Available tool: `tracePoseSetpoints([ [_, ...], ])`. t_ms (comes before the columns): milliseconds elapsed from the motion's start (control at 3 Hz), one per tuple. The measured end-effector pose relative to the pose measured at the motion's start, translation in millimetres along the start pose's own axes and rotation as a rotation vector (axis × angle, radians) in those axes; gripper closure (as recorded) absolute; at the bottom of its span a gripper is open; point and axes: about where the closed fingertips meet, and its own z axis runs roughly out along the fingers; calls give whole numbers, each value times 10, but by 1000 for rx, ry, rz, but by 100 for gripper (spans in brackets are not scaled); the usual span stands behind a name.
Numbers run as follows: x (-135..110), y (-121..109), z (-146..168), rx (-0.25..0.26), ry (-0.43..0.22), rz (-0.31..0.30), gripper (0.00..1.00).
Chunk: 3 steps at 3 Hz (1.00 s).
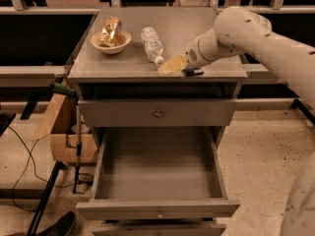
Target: Place rxbar blueberry into middle drawer
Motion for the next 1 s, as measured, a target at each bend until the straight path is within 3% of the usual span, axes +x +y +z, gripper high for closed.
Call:
tracePoseSetpoints([
  [667,109,-190,166,58,29,52,13],
  [1000,148,-271,145,72,30,81,32],
])
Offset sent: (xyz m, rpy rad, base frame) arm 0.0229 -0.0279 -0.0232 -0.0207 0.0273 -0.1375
